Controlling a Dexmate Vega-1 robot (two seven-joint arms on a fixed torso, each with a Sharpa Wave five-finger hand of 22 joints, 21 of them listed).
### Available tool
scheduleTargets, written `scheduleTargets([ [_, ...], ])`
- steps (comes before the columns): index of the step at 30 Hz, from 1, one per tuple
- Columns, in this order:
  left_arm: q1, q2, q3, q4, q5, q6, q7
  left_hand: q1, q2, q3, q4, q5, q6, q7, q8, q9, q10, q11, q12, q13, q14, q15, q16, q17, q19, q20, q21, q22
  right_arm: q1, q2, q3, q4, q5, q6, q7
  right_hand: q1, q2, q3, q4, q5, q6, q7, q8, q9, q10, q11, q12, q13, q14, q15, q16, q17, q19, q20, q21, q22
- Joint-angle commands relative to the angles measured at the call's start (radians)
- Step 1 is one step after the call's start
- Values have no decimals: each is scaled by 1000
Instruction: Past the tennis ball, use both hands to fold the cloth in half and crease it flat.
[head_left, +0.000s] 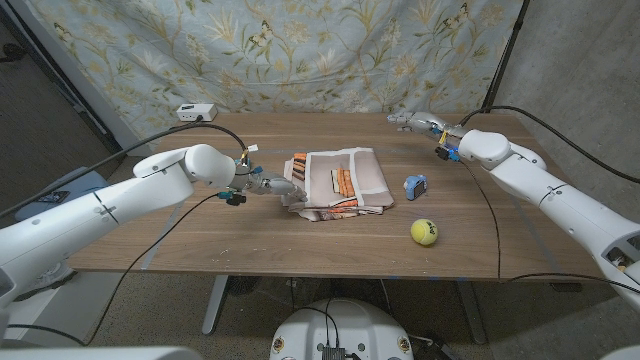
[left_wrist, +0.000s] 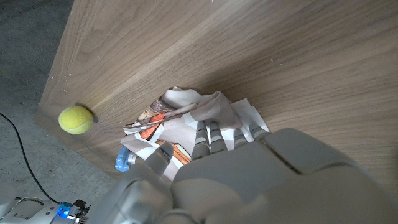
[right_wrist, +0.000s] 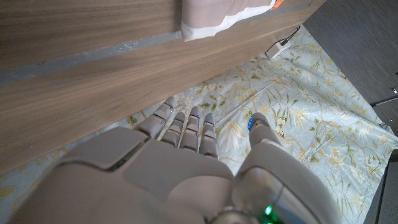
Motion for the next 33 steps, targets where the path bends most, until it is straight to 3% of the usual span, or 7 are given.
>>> scheduleTargets([
  [1,4,5,-1,-4,3,1,3,-12,2,8,2,0,6,0,-2,2,7,-4,-1,4,-27,6,2,1,-153,-3,9,1,38,14,-36,2,-55,-21,13,13,0,3,-5,1,6,2,6,3,9,-4,8,2,13,1,5,1,-5,-1,4,2],
  [17,48,18,-19,-31,20,3,78,-10,3,12,0,1,4,-3,-6,2,9,-7,-4,4,-20,2,3,0,-150,-4,11,1,52,30,-48,13,-66,-25,19,21,-3,2,-7,1,10,5,10,3,17,8,9,4,22,1,8,0,-4,-1,7,2],
  [33,97,21,-16,-73,73,34,144,-9,-1,17,-2,0,-2,-4,-12,2,11,-12,-10,5,-7,-1,4,0,-146,-7,12,1,29,20,-40,-8,-62,-23,8,27,-5,-1,-5,1,15,8,12,3,25,9,11,5,37,-3,13,1,-3,-1,8,2],
])
